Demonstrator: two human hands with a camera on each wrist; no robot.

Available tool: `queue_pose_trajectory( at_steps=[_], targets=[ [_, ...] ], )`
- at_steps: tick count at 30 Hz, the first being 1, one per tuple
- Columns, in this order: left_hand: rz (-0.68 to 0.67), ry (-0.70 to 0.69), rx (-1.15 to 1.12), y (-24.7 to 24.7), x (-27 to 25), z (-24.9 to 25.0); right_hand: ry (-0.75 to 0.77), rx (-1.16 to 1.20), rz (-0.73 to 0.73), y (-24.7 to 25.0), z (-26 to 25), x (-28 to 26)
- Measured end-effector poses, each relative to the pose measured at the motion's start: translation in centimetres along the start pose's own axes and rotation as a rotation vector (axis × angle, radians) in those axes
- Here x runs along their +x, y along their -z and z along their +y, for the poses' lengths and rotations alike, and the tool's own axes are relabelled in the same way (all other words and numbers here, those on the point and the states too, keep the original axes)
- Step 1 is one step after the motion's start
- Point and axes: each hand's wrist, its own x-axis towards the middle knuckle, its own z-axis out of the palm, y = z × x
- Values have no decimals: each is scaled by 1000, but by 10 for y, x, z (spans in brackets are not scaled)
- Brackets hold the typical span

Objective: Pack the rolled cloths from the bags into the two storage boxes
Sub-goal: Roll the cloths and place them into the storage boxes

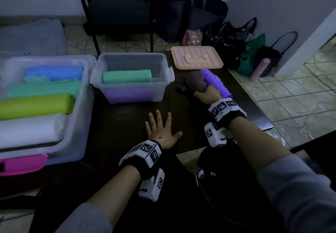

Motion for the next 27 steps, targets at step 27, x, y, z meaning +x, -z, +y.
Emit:
queue_pose_trajectory(
  at_steps=[27],
  targets=[
    [357,27,-914,26,12,-9,639,-541,-161,11,40,-61]
  ],
)
